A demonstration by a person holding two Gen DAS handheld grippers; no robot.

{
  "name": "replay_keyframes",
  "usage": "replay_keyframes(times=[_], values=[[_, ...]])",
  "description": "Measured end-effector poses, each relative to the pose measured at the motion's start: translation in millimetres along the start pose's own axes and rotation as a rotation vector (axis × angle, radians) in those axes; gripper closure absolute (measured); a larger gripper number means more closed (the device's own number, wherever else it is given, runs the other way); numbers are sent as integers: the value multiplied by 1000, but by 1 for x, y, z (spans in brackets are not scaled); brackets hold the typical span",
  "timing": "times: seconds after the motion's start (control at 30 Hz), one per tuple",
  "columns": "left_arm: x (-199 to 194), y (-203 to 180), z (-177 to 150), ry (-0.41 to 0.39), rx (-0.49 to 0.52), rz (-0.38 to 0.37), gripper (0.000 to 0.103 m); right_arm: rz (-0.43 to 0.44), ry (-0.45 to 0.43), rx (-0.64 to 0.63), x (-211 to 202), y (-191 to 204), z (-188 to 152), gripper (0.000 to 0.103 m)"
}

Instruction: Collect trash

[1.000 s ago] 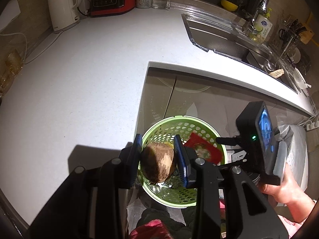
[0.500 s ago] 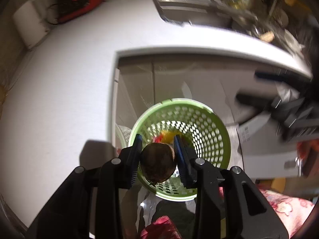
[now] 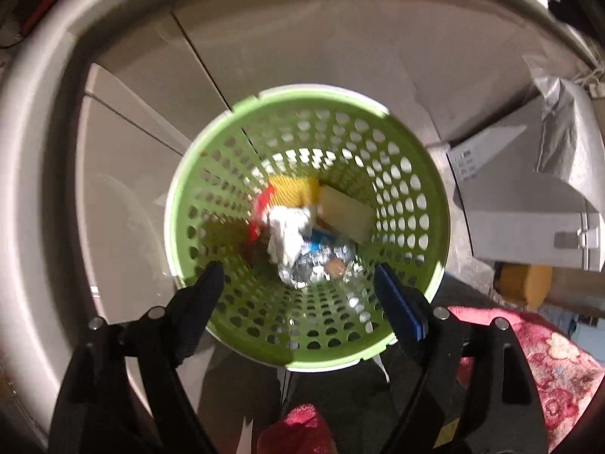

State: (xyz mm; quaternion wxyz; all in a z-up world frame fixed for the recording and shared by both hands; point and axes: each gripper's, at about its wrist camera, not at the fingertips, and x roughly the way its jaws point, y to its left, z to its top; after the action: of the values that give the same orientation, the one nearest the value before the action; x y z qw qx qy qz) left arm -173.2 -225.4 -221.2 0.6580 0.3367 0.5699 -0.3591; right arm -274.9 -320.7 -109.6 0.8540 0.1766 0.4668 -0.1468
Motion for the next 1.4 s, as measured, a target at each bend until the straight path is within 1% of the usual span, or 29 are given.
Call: replay_keyframes(times=[0.13,0.23,0.27,0.3,0.5,0.57,0.6,0.7,0.87,0.93,1.07,1.2,1.3,1.4], values=[[-45,21,0,-136,-91,65,22,20,-29,-20,-7,8,9,4],[-83,39,0,-236,-172,111,17,44,-66,-53,-17,19,22,4],[-96,47,0,-268,-199,134,13,53,-78,-69,-20,24,28,4],[-112,56,-2,-307,-230,161,12,61,-91,-85,-23,29,33,4],[-179,102,-13,-440,-382,247,11,133,-186,-193,-49,69,67,3],[-198,116,-19,-483,-435,270,9,159,-222,-228,-61,83,79,3],[-211,125,-23,-513,-474,283,8,171,-232,-238,-66,89,84,3],[-239,142,-36,-583,-554,316,8,214,-276,-258,-85,106,102,3],[-274,161,-50,-666,-634,396,8,222,-351,-289,-114,128,131,2],[-289,167,-51,-706,-668,416,8,202,-393,-311,-127,138,142,2],[-313,170,-49,-751,-700,461,8,185,-487,-371,-155,158,158,2],[-335,168,-54,-797,-730,514,8,173,-577,-400,-181,172,167,2],[-346,166,-56,-814,-745,553,8,172,-609,-413,-189,179,169,2],[-353,168,-58,-826,-757,559,8,190,-606,-419,-189,184,170,2]])
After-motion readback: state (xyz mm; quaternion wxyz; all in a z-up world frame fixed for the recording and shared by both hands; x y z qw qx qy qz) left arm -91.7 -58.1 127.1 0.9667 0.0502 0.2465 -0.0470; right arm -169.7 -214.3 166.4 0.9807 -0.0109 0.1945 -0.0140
